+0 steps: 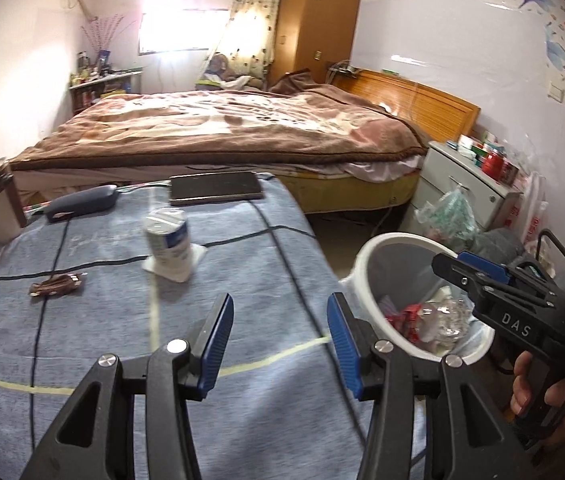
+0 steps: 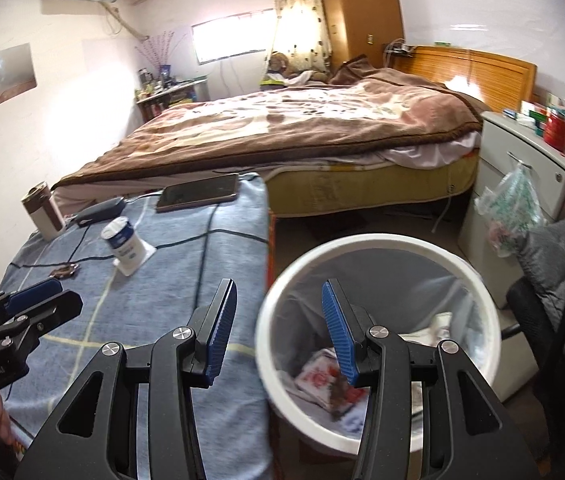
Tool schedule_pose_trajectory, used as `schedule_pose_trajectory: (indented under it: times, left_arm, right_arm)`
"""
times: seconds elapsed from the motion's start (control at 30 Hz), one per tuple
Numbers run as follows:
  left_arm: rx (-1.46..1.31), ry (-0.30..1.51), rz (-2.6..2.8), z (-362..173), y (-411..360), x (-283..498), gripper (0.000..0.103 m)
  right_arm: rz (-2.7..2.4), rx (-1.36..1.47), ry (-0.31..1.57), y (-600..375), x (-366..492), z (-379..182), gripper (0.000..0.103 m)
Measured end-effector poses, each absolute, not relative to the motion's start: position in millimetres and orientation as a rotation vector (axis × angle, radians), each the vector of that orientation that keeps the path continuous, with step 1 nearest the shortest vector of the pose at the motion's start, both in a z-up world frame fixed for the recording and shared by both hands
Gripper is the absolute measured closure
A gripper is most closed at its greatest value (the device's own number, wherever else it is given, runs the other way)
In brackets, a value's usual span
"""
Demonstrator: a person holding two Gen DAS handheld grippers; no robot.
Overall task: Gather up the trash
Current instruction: 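Move both tools back over the bed toward the second wrapper and yogurt cup, then grasp the second chocolate wrapper with the left tool while the right tool grasps the white yogurt cup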
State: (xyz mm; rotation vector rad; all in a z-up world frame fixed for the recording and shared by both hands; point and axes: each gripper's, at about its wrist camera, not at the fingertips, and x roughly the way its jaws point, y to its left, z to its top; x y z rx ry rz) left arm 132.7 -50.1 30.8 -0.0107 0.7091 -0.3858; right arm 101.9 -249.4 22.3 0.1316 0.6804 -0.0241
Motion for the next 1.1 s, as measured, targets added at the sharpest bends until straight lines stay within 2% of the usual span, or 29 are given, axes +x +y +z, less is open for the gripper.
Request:
schedule_pose_trajectory:
  times: [0.47,0.53,0.6,0.93,1.0,1.1]
  left_arm:
    - [-0.052,0.719,-0.232,23.5,41.2,150.7,0.051]
    - [-0.052,0.718,-0.198,21.6,57.6,155.0,0.050]
    - [-0.064,0.721,-0.173,20.1,72.4,159.4,0.050]
    - [-0.093,0.748,-0.126,8.0,120.7,184.2,0.047]
    - [-0.089,0.758,-0.128,4.7,128.1,190.5,0.042]
    - [-0.092,0.765,-0.126,-0.4,137.1,201.6,0.041]
  right_arm:
    - [0.112,0.072,0.728,-188.0,133.6,11.4,0.056]
    - [0.135,0.068,0.738,-177.7,141.1,8.8,0.055]
    - [0.159,0.065,0.748,-167.1,148.4,6.5,0.049]
    - [0.224,0.053,0.775,-127.9,175.0,-3.6,0.049]
    - [0.247,0.058,0.777,-120.8,180.5,-5.1,0.048]
    - [0.260,0.045,0.782,-109.8,191.7,-7.9,0.046]
